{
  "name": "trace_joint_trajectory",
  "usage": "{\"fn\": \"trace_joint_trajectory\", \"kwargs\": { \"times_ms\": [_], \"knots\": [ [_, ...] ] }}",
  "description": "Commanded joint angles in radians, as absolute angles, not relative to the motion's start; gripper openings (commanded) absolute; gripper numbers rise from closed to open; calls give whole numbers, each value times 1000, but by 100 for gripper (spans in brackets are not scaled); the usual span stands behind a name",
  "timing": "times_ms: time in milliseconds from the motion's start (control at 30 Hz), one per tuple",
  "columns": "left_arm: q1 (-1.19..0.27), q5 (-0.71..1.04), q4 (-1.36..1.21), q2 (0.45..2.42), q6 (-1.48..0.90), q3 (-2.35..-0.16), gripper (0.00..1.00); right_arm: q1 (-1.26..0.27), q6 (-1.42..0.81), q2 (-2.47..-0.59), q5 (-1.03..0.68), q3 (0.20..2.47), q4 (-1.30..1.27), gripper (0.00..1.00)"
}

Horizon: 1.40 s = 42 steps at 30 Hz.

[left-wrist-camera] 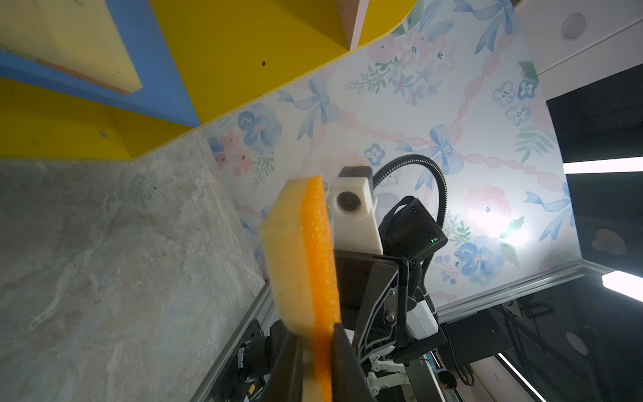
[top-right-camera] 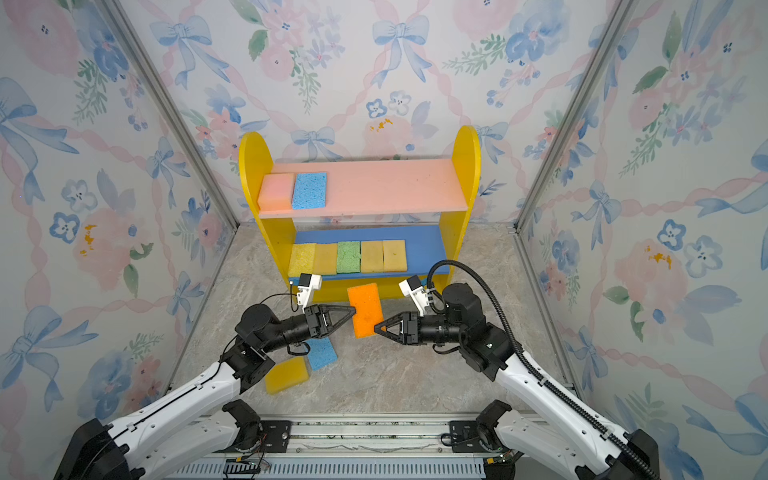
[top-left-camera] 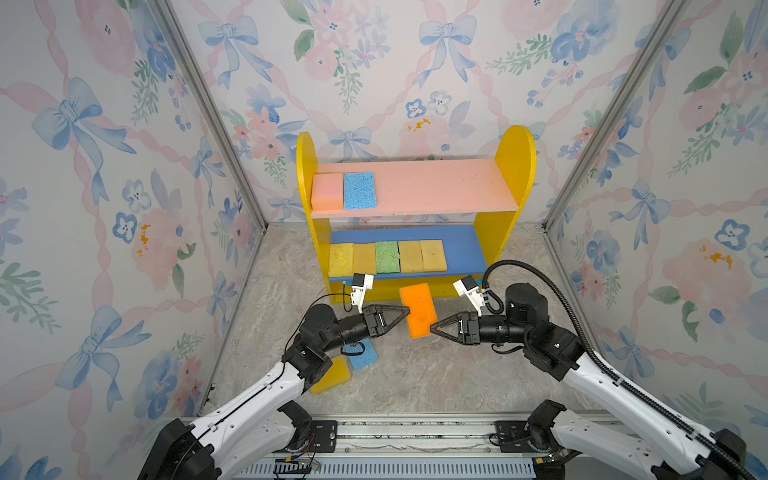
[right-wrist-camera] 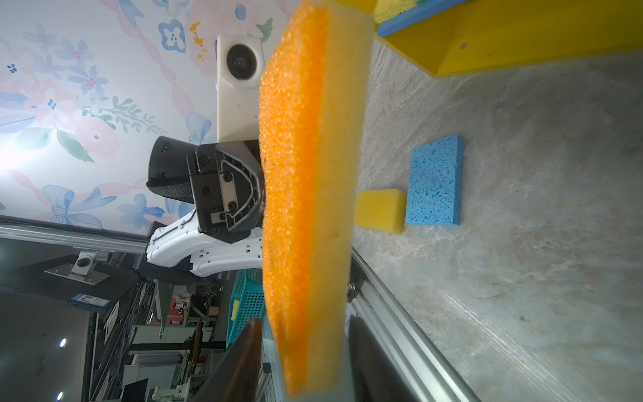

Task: Place and organize the cleaning sponges onto the shelf
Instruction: 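Carry the orange sponge with the right gripper onto the pink top board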

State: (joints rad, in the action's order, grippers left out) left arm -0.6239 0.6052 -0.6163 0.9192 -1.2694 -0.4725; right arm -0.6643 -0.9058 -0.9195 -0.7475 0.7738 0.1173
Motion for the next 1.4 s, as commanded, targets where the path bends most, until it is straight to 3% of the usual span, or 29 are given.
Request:
{"fn": "trace_joint_trajectory", "kwargs": {
  "times_ms": [0,100,233,500,600,700,833,1367],
  "knots": [
    [-618,629,-660,922,-1279,-466,16,-678,-906,-926,-738,798,95,33],
    [-618,631,-664,923,-1283,-463,16,-683,-907,-928,-734,800,95,23],
    [-618,634,-667,923,-1287,-462,22,-689,-900,-926,-721,809,114,19],
    [-513,685,-662,835,-1290,-450,73,-695,-735,-919,-583,1006,382,17],
    [-428,656,-550,742,-1233,-424,88,-707,-659,-955,-536,1128,478,17],
    [-383,568,-347,637,-1124,-420,97,-707,-616,-1006,-497,1249,529,17],
    [-382,465,-82,556,-955,-468,98,-696,-563,-1113,-485,1420,566,19],
    [-371,478,41,544,-815,-447,98,-558,-595,-1754,-525,2224,732,19]
  ]
}}
